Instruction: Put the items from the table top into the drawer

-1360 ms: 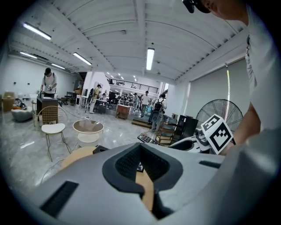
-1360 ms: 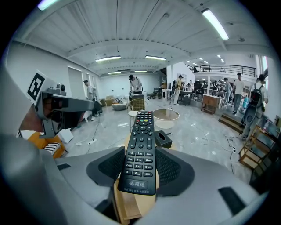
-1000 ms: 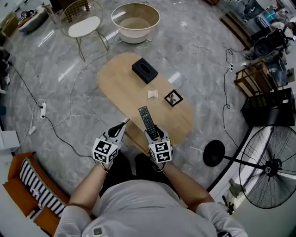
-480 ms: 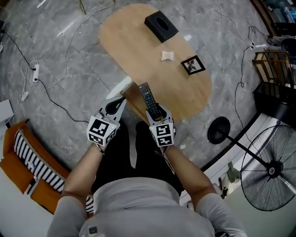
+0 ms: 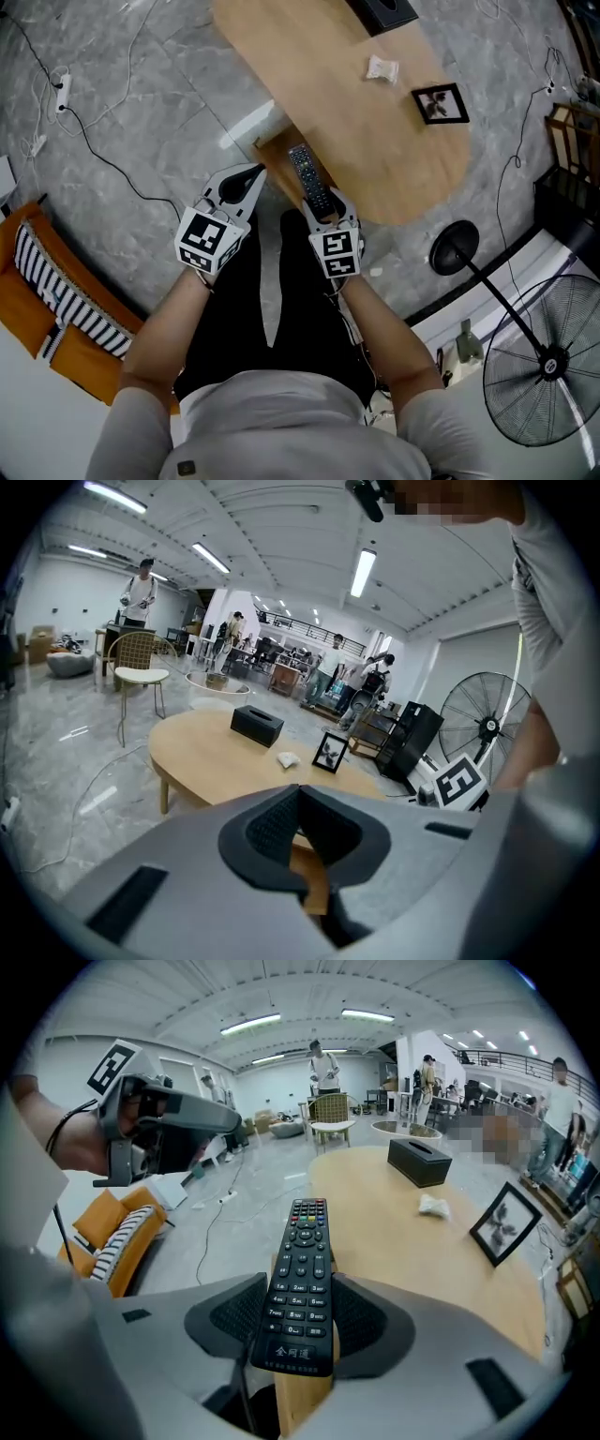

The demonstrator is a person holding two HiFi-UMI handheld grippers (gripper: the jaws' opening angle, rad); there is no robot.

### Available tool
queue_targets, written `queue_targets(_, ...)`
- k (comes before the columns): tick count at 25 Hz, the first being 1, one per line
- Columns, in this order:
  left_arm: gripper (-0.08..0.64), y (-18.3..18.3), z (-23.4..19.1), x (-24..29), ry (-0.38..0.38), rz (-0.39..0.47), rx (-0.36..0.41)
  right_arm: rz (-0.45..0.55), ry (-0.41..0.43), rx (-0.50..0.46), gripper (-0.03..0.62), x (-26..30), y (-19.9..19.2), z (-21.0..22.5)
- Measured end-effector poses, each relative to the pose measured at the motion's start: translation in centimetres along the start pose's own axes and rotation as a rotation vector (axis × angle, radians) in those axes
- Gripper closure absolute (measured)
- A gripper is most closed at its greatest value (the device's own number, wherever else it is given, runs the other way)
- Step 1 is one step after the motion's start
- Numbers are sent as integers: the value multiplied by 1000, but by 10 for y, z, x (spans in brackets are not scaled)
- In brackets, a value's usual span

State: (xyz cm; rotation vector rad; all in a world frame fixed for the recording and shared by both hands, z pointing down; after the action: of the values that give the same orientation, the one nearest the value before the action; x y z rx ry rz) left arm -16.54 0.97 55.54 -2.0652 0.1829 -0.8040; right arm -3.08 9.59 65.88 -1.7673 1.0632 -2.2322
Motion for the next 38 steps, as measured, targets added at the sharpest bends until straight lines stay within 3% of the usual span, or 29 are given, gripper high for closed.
queue_targets(15,551,-88,-42,47,-8,-72,-48,-150,33,-74,357,106,-85,1)
queue_targets(38,551,-121,-52,61,-37,-112,-61,-282,1,-124,351,171,-147,-1)
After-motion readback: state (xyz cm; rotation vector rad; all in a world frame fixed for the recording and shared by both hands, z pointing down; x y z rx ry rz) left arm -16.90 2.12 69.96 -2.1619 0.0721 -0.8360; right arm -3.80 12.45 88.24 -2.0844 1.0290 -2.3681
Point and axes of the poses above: the fingertips, and each gripper's own axes: x forward along the fingers, z to its right, y out of its top, the point moved 3 cm from there along -x, backward along the fingers, and after that the axes turned 6 degrees about -y, right-handed, at the moved point
